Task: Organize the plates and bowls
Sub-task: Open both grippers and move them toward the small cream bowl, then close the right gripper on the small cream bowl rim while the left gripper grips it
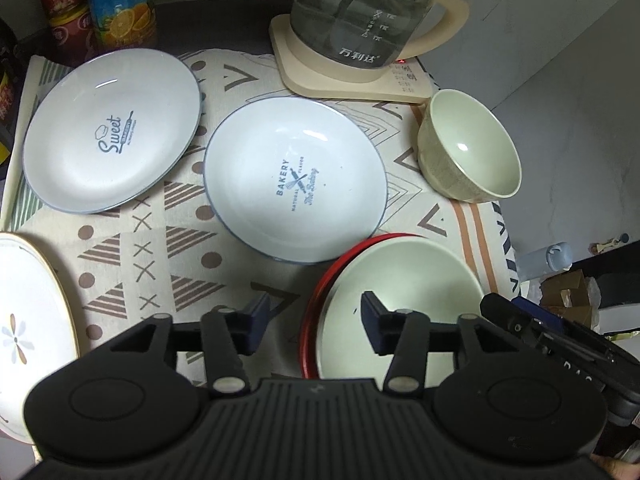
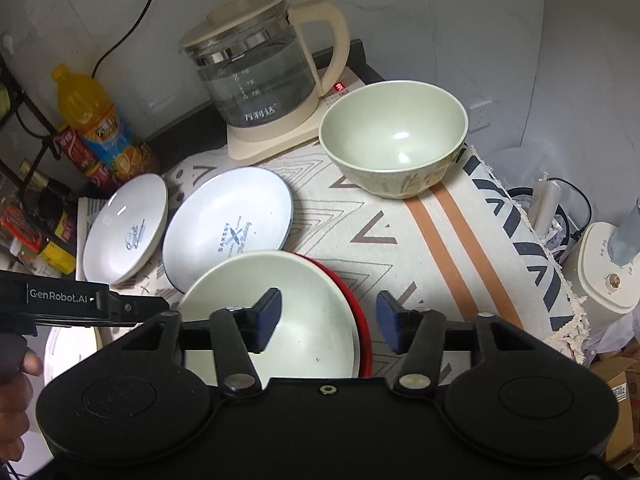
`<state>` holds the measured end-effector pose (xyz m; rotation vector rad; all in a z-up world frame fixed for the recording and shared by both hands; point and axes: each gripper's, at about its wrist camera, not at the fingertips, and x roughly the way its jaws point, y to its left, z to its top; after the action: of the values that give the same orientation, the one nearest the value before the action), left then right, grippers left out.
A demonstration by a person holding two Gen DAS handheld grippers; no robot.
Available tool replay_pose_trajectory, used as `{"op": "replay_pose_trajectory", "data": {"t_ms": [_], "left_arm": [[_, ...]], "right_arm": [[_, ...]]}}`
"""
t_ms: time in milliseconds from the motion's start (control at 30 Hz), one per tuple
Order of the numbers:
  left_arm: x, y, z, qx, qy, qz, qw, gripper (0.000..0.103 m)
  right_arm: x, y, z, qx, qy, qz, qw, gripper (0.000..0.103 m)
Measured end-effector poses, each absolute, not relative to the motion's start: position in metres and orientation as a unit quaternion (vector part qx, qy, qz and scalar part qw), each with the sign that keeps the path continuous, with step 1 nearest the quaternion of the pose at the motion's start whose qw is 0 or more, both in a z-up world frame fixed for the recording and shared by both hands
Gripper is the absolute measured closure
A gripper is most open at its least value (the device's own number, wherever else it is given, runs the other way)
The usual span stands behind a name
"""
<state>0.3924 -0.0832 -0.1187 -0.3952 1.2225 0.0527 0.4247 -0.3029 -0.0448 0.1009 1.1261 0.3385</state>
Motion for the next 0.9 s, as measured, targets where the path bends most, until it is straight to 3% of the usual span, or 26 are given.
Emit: {"op": "replay_pose_trajectory", "data": {"t_ms": [167,700,900], "left_arm": [[0.401,-0.093,-0.113,-0.181,0.565,0.013,0.805,0.048],[0.46,-0.138,-0.11,-0.17,0.549,-0.013,0.818,0.047],[0.489,-0.147,-0.115,-0.175,0.541,-0.006,0.823,0.047]], "right_arm": [[0.429,-0.313,-0.04,0.064,0.525,0.151,0.835,0.032],[0.463,-0.35,-0.045,0.091,0.513,0.118,0.845,0.032],[0.488,-0.362,-0.055,0.101,0.517,0.11,0.843,0.038]]}}
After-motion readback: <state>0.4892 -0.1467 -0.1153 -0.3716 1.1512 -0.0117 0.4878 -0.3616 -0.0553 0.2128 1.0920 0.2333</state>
